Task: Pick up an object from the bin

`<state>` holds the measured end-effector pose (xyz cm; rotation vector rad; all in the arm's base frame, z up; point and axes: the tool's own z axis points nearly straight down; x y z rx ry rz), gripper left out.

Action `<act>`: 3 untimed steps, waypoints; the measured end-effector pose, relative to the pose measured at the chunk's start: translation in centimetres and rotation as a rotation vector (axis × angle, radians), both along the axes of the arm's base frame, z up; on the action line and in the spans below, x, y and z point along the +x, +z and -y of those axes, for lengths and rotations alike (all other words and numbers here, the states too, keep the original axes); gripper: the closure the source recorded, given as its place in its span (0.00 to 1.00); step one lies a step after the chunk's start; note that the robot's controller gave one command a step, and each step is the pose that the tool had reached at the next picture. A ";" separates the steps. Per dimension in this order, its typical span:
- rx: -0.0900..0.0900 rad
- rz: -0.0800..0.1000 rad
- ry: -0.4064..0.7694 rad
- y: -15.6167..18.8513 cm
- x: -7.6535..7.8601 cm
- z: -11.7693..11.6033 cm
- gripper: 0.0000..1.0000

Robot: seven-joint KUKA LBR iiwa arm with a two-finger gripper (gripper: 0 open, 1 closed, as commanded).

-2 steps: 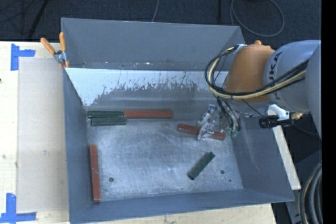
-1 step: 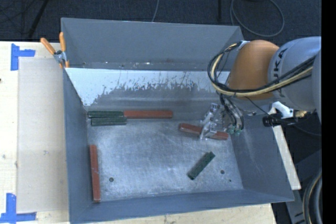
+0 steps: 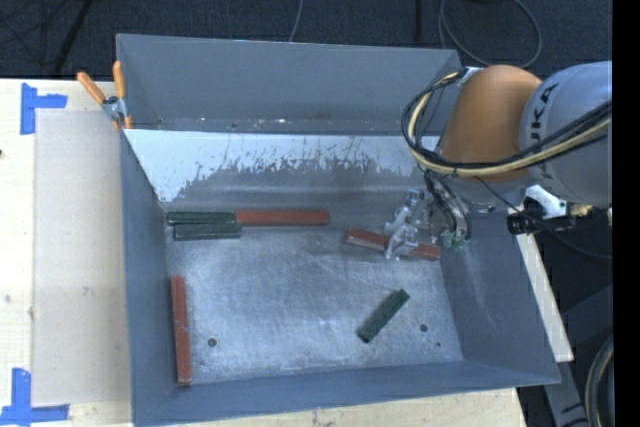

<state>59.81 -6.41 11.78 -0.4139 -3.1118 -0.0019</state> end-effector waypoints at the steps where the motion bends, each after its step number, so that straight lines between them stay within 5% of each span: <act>1: 0.000 0.002 0.000 1.6 0.1 0.0 1.00; 3: 0.000 0.004 0.000 4.4 0.1 0.0 1.00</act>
Offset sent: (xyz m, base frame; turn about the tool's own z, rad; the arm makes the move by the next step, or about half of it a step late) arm -0.0001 0.0001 0.0199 0.0000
